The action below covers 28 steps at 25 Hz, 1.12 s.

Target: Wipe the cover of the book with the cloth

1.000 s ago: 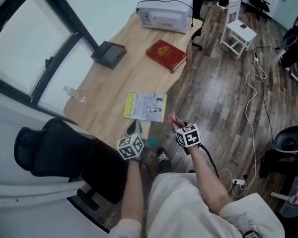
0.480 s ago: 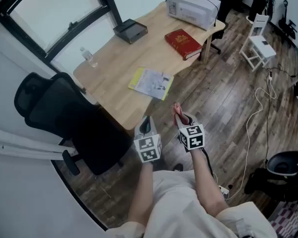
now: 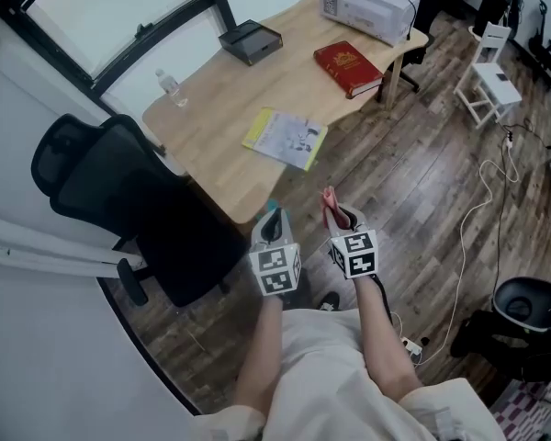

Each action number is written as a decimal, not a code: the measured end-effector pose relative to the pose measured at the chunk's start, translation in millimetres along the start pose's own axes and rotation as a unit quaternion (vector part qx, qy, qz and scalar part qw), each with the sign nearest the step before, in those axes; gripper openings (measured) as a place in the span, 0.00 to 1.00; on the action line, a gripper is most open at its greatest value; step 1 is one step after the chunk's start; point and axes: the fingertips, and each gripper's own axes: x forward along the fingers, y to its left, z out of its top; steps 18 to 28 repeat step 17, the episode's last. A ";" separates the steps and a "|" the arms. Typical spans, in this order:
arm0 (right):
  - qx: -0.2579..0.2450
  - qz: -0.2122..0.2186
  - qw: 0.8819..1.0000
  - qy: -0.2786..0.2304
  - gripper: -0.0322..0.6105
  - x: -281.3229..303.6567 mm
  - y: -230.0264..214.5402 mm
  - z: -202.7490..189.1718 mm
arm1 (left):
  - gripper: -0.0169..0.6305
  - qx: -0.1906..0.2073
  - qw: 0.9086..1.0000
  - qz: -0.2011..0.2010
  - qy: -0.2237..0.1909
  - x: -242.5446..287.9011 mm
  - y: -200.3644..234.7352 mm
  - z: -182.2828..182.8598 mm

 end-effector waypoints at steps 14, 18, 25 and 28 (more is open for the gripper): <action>0.017 0.004 1.000 -0.014 0.09 -4.9 0.1 5.4 | 0.04 0.006 1.000 -0.027 0.003 -3.2 -9.5 -0.8; 0.044 0.023 0.998 -0.026 0.09 -7.6 5.1 6.4 | 0.04 -0.005 1.000 -0.028 -0.003 -6.2 -7.6 1.7; 0.044 0.023 0.998 -0.026 0.09 -7.6 5.1 6.4 | 0.04 -0.005 1.000 -0.028 -0.003 -6.2 -7.6 1.7; 0.044 0.023 0.998 -0.026 0.09 -7.6 5.1 6.4 | 0.04 -0.005 1.000 -0.028 -0.003 -6.2 -7.6 1.7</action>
